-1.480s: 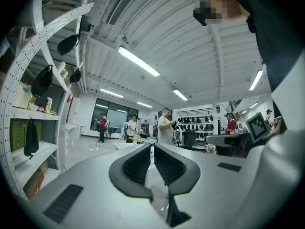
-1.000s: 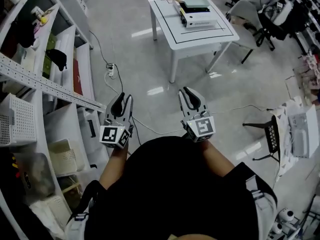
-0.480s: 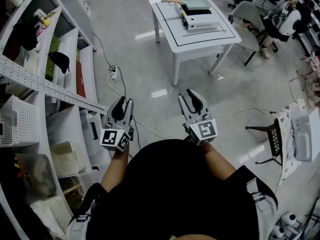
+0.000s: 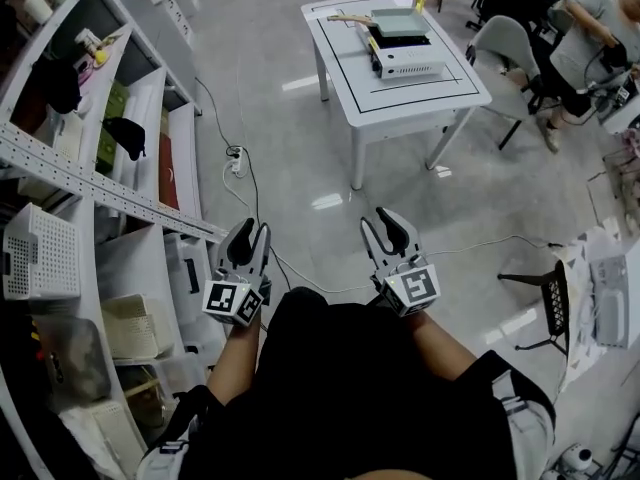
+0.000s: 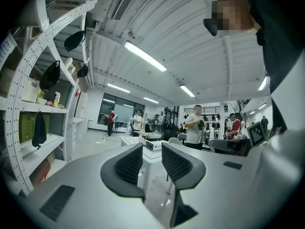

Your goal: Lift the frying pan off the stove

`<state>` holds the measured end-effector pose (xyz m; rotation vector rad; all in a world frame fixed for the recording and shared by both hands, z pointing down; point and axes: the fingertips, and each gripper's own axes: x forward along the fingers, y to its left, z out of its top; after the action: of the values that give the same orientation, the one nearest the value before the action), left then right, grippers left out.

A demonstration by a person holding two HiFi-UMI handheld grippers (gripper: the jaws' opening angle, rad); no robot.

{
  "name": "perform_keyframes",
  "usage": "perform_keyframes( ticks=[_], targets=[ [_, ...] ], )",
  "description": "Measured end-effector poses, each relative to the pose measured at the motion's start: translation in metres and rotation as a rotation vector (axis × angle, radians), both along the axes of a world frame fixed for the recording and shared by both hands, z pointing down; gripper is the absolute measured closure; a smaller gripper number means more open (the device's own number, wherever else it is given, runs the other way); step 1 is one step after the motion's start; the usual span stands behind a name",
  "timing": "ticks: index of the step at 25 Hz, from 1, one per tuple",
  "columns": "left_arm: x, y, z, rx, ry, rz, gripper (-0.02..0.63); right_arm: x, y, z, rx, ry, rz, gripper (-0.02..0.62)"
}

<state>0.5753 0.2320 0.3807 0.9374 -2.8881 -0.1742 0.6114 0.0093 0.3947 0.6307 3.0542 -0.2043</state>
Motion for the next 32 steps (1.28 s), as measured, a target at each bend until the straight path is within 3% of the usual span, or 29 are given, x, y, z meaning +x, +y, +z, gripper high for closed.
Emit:
perform_keyframes(
  ticks=[8, 15, 22, 32],
  targets=[
    [-0.036, 0.030, 0.011, 0.023, 0.025, -0.026, 0.483, -0.049, 0.029, 0.029, 0.006, 0.104, -0.047, 0.461],
    [-0.151, 0.065, 0.000, 0.067, 0.000, -0.001, 0.483, -0.160, 0.066, 0.013, 0.018, 0.103, -0.030, 0.460],
    [-0.271, 0.108, -0.013, 0.093, -0.012, 0.035, 0.483, -0.281, 0.109, -0.034, -0.005, 0.036, 0.009, 0.460],
    [-0.405, 0.141, -0.021, 0.109, -0.054, 0.052, 0.483, -0.385, 0.113, -0.024, 0.019, 0.020, 0.054, 0.456]
  ],
)
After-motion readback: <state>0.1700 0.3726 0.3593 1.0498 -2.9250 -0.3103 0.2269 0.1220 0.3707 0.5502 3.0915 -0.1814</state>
